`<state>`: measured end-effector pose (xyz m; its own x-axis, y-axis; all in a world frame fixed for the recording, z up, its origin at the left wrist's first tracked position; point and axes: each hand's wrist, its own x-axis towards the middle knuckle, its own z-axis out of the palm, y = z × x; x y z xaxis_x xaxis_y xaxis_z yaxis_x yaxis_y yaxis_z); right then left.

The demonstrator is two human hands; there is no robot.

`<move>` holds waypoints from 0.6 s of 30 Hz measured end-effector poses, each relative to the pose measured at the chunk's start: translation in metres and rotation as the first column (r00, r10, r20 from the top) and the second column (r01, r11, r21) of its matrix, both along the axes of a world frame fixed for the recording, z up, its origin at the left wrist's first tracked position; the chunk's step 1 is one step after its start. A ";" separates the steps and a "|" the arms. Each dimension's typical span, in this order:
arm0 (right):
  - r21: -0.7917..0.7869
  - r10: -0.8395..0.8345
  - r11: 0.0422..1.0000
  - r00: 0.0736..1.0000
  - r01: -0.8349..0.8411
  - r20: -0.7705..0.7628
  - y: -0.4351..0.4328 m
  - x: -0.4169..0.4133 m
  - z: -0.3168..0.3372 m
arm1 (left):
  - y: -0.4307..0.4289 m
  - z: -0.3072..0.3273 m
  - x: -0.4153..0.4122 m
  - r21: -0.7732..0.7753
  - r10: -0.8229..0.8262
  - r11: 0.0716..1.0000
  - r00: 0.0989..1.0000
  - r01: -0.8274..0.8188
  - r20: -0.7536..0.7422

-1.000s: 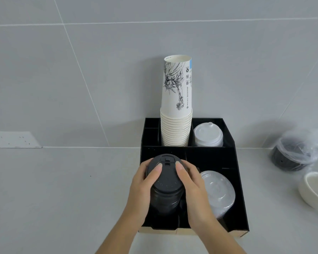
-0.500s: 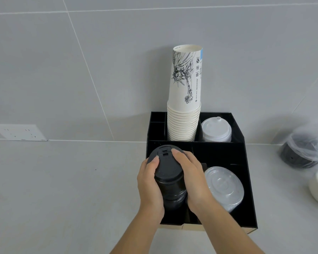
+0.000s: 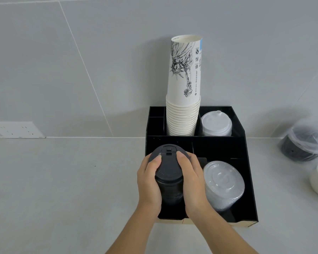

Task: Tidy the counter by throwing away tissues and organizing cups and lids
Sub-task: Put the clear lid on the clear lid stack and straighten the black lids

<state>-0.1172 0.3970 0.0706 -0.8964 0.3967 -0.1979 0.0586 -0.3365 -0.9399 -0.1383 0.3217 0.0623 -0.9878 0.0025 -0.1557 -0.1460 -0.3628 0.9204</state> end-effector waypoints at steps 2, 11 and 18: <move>0.012 0.001 1.000 1.000 -0.001 0.011 0.000 0.000 0.000 | 0.000 0.001 0.001 0.003 0.003 1.000 1.000 -0.003 0.006; 0.088 0.102 0.990 0.992 -0.109 0.078 0.012 0.004 0.014 | -0.001 0.011 -0.002 -0.143 0.021 0.989 0.999 -0.026 -0.033; 0.309 0.086 0.947 0.996 -0.091 0.030 0.023 0.009 0.019 | -0.010 0.019 0.003 -0.342 0.001 0.938 0.986 -0.059 -0.166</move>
<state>-0.1086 0.4195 0.0899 -0.9284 0.3599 -0.0922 0.0906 -0.0215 -0.9957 -0.1351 0.3119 0.0810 -0.9984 -0.0528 0.0195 0.0207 -0.0206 0.9996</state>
